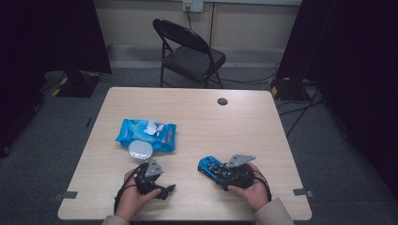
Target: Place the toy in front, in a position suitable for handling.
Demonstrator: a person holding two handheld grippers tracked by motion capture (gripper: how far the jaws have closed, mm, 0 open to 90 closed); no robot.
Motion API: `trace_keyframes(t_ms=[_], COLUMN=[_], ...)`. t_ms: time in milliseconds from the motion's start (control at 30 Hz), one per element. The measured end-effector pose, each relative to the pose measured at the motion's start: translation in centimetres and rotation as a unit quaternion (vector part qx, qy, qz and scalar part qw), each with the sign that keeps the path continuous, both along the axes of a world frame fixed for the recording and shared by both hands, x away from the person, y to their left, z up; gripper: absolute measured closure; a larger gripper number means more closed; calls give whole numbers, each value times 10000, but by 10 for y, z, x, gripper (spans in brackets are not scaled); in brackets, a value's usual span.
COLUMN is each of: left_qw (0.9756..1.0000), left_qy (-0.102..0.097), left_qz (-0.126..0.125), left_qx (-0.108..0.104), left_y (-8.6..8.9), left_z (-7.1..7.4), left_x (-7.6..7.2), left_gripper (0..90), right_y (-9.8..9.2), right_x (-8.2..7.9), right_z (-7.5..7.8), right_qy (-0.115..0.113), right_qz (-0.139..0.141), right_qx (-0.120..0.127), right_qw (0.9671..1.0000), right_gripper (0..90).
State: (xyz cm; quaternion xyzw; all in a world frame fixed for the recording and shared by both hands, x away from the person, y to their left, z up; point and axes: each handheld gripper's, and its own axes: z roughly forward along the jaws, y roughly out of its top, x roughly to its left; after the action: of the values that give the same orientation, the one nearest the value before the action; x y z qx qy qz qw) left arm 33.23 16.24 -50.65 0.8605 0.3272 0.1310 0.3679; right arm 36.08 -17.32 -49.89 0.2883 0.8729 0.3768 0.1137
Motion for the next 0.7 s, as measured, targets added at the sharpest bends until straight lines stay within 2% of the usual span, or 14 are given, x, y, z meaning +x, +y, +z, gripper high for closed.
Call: trace_keyframes(t_ms=[100,200,233,467,633,667,700], left_qw=[10000,10000,10000,10000,10000,10000,10000], left_qy=[-1,1,-1,-1,3,3,4], left_qz=[-2,0,-2,-1,1,3,2], left_qx=[6,4,6,8,3,7,11], left_y=[0,0,0,0,0,0,0], left_z=[0,0,0,0,0,0,0], left_x=[0,0,0,0,0,0,0], left_gripper=[83,83,83,82,82,82,82], right_y=[-1,-1,-1,-4,-7,-8,-9], right_x=[3,6,7,8,8,7,7], right_z=[0,0,-1,-4,-2,-1,0], right_qy=[35,-43,-4,-26,-51,-121,-96], right_qz=[-23,-36,-9,52,167,132,152], right_qx=[53,22,8,152,0,30,93], right_qw=[10000,10000,10000,9999,9998,9998,9998], right_gripper=[275,275,275,269,205,184,183])
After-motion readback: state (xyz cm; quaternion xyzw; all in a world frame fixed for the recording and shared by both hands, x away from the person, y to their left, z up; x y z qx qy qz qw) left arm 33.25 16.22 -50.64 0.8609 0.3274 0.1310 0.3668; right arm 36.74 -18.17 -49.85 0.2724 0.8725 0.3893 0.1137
